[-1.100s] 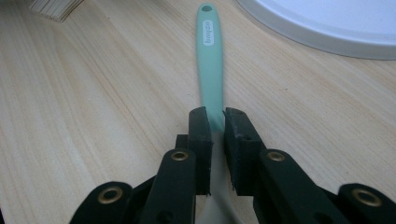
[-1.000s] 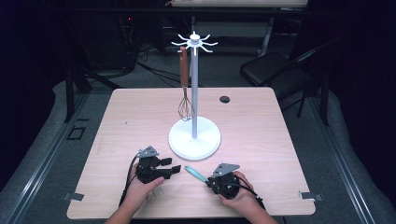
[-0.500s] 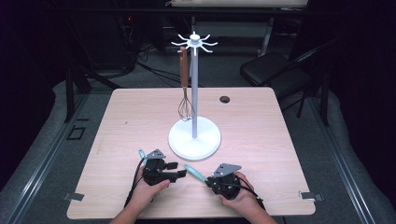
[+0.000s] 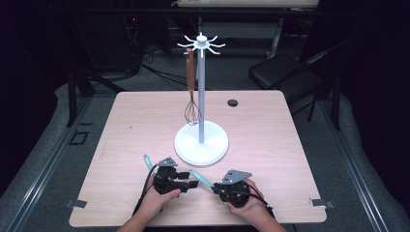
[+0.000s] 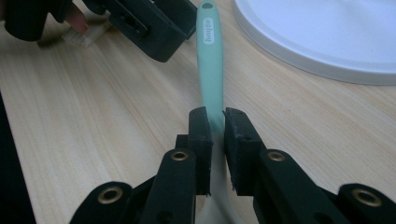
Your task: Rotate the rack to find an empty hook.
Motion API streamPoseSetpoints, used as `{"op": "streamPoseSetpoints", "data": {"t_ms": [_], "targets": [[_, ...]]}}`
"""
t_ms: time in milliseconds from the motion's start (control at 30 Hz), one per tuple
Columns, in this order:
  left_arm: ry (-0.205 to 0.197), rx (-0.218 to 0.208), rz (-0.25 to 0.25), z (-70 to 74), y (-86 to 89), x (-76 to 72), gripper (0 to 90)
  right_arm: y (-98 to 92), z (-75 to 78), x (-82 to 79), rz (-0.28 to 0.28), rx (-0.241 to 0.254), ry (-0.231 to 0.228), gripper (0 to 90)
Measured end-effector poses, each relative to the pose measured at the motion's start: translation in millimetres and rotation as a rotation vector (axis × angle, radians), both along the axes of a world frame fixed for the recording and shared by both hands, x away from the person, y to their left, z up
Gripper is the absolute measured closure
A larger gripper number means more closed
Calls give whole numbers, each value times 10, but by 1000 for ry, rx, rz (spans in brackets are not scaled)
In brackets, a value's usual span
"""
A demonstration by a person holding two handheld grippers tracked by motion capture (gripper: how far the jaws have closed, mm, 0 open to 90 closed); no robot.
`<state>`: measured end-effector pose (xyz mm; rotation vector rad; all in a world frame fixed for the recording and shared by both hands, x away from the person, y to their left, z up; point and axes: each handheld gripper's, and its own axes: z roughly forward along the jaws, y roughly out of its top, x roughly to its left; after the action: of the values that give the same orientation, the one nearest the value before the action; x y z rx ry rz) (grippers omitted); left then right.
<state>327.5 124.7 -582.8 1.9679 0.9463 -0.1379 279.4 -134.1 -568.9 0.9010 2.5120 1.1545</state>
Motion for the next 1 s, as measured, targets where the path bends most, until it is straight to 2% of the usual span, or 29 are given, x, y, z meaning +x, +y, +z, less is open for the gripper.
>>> {"op": "streamPoseSetpoints", "data": {"t_ms": [167,367,433,533,733,867,1000], "targets": [[7,-12,-13,2,-25,-5,377,31,14,-27,24,19,-14,813],[17,-56,-24,26,-36,-14,398,72,11,-37,37,31,-20,813],[22,-75,-24,32,-37,-16,405,94,5,-35,36,49,-21,812],[24,-78,-19,34,-37,-17,411,121,0,-28,35,59,-21,812],[29,-80,3,24,-27,-14,431,140,-17,-23,33,69,-20,809],[57,-121,32,9,-21,-8,434,150,-26,-31,29,64,-29,809],[39,-107,64,9,-36,-17,469,155,-28,-33,27,60,-36,809]]}}
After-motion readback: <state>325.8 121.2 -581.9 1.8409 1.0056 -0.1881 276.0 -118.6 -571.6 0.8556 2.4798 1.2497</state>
